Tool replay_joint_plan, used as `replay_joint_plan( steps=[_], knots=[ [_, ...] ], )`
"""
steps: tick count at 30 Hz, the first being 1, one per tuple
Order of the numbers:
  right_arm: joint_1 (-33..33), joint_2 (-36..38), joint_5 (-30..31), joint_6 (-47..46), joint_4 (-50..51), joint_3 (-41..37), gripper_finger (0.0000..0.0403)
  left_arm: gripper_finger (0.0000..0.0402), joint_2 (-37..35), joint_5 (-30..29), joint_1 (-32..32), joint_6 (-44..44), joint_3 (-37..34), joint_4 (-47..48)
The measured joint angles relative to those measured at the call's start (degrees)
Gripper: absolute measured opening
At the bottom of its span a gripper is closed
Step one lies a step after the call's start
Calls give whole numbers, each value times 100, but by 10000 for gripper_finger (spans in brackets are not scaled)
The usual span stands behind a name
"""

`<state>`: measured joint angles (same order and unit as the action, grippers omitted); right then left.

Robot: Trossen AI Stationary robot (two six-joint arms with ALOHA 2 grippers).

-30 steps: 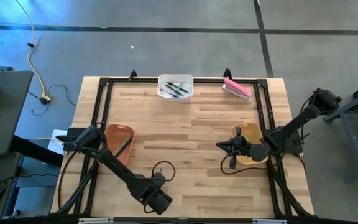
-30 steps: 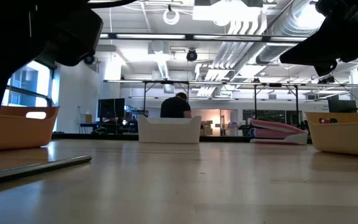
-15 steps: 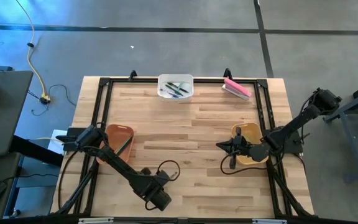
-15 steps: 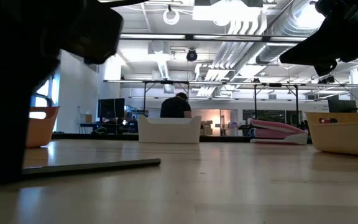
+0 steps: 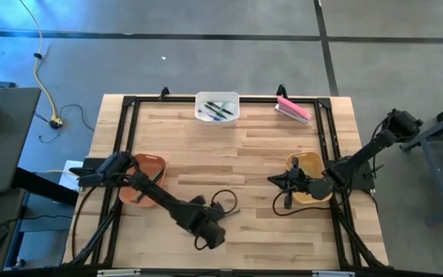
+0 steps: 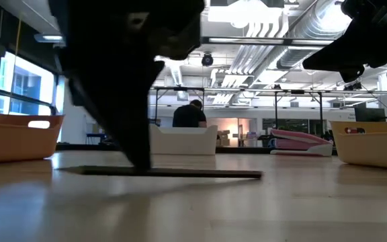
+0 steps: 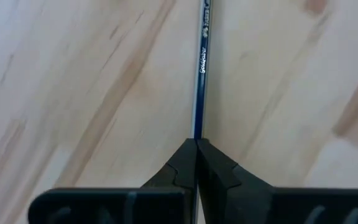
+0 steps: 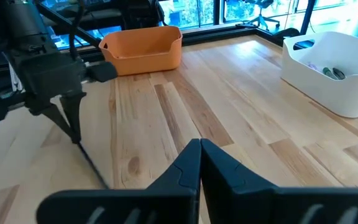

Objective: Sort crayons/erasers/pens/pencils in bins
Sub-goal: Put the blue pencil into the orange bin

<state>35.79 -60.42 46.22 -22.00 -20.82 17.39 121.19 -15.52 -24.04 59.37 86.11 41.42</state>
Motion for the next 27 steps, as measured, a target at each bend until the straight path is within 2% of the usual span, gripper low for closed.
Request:
replay_joint_plan(
  steps=[9,15,20,24,27],
  knots=[
    [-1,0,-16,-36,7,0,0,1,17,-214,294,-1259,7,-925],
    [-26,-76,-462,-195,11,0,0,0,224,-281,390,-1987,9,-1534],
    [-26,-372,-528,-370,-40,0,0,0,388,-538,421,-2525,9,-1821],
    [-29,-765,-852,-511,-50,160,12,0,365,-1082,339,-2860,9,-1815],
    [-80,-1136,-1511,-472,-35,385,37,0,283,-1166,173,-3049,2,-1821]
  ],
)
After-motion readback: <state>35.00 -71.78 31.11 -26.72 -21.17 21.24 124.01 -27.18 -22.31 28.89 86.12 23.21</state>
